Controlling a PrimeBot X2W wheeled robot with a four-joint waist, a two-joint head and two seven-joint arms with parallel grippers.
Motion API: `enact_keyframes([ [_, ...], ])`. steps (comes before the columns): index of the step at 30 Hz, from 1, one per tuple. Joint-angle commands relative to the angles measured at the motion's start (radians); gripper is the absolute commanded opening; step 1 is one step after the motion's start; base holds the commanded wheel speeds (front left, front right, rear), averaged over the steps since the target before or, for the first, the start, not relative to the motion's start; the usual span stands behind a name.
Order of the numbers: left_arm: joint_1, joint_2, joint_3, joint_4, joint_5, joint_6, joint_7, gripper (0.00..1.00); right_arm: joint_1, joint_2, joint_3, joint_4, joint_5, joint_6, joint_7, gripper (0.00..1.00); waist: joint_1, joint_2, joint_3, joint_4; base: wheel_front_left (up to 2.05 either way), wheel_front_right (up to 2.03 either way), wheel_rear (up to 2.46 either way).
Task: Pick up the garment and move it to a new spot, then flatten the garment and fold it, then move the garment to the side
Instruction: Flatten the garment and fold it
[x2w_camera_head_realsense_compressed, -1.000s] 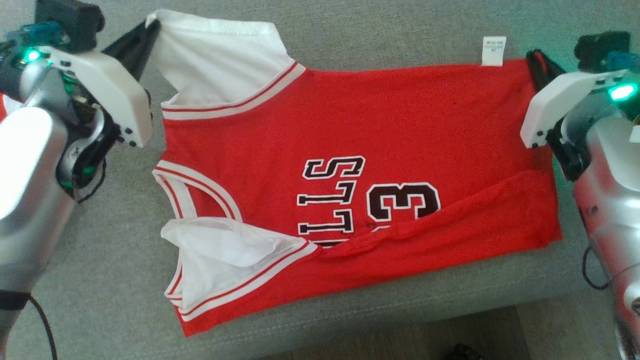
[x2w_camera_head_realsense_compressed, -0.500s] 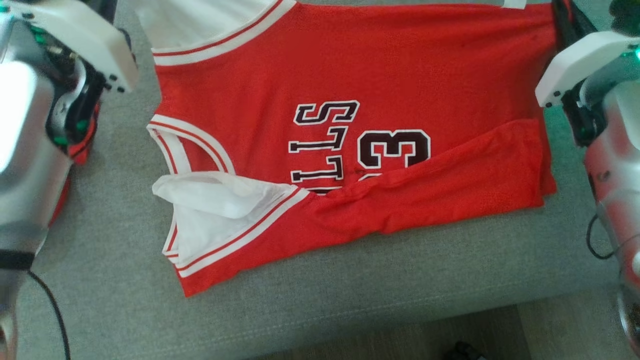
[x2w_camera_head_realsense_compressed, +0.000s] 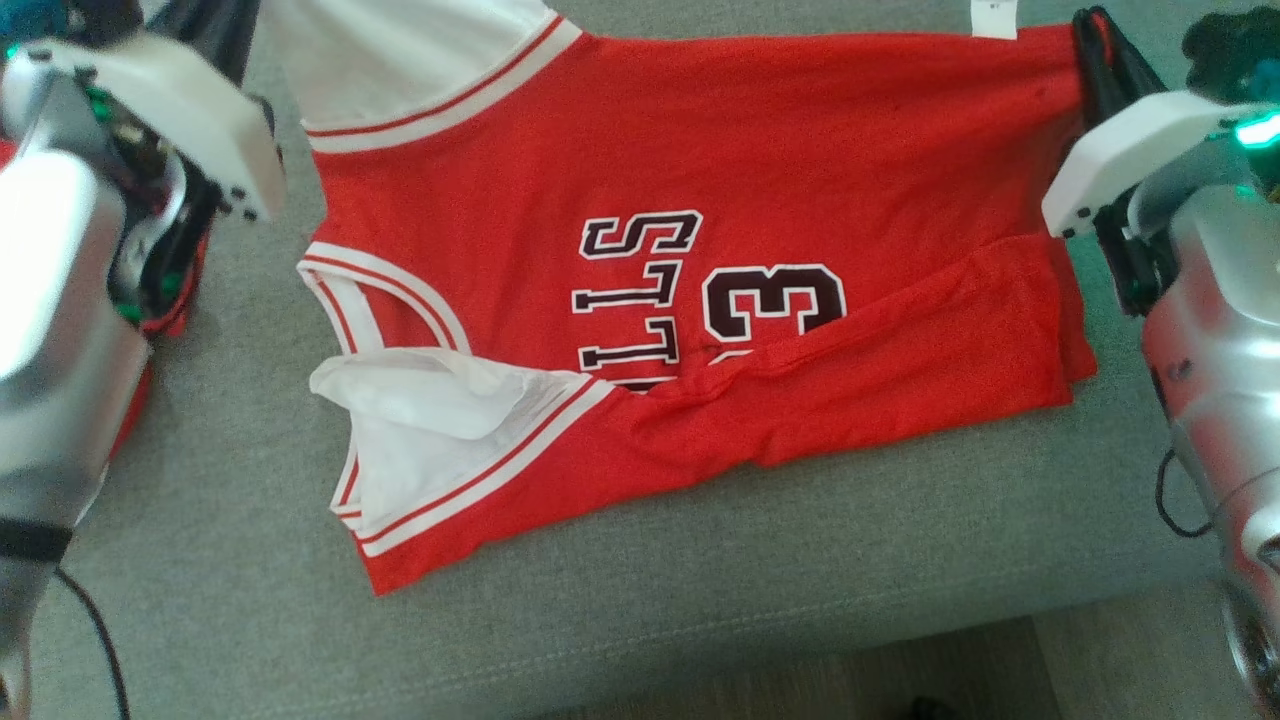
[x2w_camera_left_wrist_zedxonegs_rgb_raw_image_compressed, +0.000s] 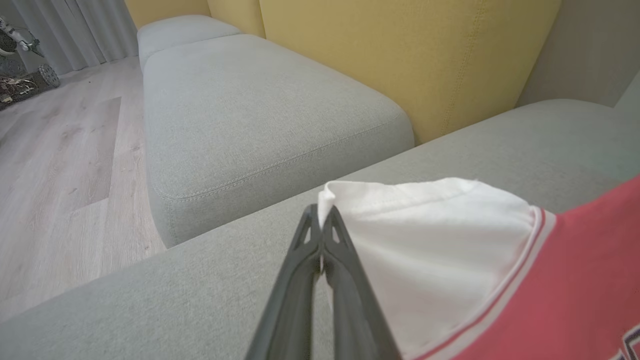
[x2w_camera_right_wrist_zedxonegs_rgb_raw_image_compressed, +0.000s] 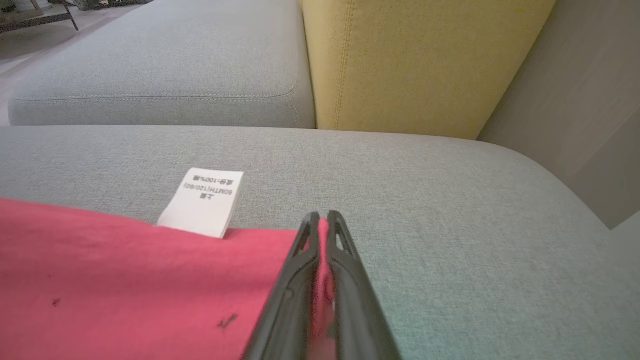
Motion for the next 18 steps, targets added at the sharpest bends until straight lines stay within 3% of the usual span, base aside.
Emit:
enact_keyframes([
  [1,0.000,0.067,0.038,-0.047,-0.003,0.002,-0.005,0.00,0.019,-0.013,0.020,-0.026,0.015,-0.001,-0.021,0.00,0.0000,0.0000,-0.016,0.004,0.00,0.00,0.00],
  [10,0.189,0.177,0.018,-0.251,-0.019,0.039,0.048,0.00,0.131,-0.053,0.123,-0.086,0.086,-0.001,-0.020,0.00,0.0000,0.0000,-0.077,0.019,0.00,0.00,0.00],
  [18,0.439,0.325,0.002,-0.534,-0.060,0.123,0.140,0.00,0.266,-0.176,0.258,-0.229,0.214,-0.001,0.111,0.00,0.0000,0.0000,-0.126,0.035,0.00,0.00,0.00],
])
